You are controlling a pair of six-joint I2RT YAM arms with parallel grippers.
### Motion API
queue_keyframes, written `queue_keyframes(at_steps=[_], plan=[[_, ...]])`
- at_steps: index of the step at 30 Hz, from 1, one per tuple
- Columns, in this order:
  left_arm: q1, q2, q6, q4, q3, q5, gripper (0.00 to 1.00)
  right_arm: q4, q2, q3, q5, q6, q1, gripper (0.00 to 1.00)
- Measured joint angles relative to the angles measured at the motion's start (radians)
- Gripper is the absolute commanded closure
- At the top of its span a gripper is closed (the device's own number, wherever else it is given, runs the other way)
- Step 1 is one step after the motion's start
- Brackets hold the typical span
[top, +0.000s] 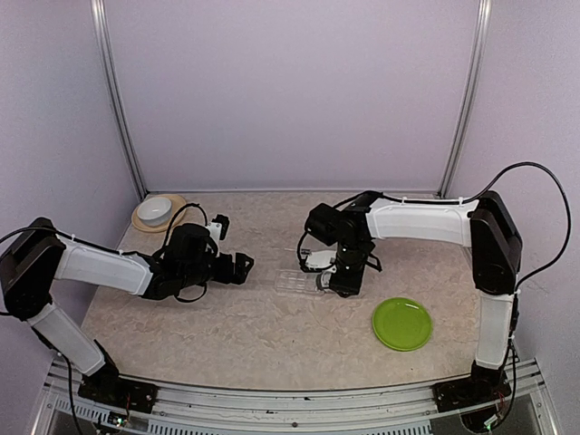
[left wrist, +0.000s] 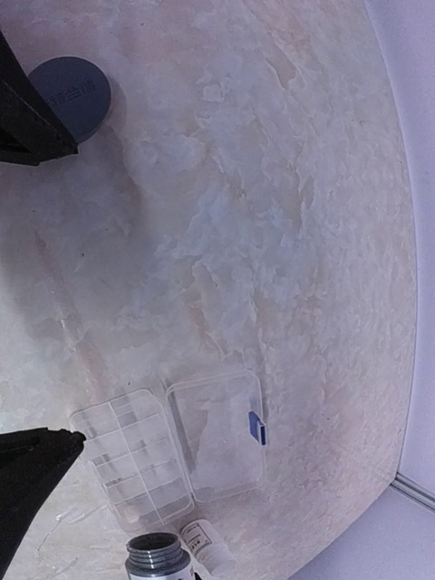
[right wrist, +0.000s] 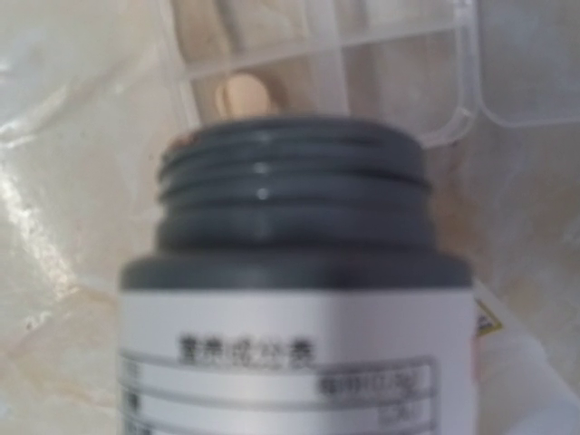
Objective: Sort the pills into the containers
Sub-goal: Pour the pill into the compartment of the pill container.
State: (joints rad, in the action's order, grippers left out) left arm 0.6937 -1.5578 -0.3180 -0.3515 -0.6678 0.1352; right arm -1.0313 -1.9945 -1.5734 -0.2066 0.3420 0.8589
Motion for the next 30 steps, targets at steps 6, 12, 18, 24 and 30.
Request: queue_keyframes(at_steps=[6,12,18,24,30], plan=[[0.000,0.000,0.000,0.000,0.000,0.000,0.01,0.000,-0.004,0.000,0.002,0.000,0.000,1.00],[0.000,0.000,0.000,0.000,0.000,0.000,0.01,0.000,-0.004,0.000,0.003,0.000,0.000,1.00],[0.000,0.000,0.000,0.000,0.000,0.000,0.01,0.001,-0.004,-0.006,-0.002,0.000,0.000,1.00],[0.000,0.000,0.000,0.000,0.000,0.000,0.01,0.011,-0.003,-0.042,-0.024,0.001,0.000,1.00],[0.000,0.000,0.000,0.000,0.000,0.000,0.01,0.014,-0.003,-0.046,-0.027,0.002,0.000,1.00]])
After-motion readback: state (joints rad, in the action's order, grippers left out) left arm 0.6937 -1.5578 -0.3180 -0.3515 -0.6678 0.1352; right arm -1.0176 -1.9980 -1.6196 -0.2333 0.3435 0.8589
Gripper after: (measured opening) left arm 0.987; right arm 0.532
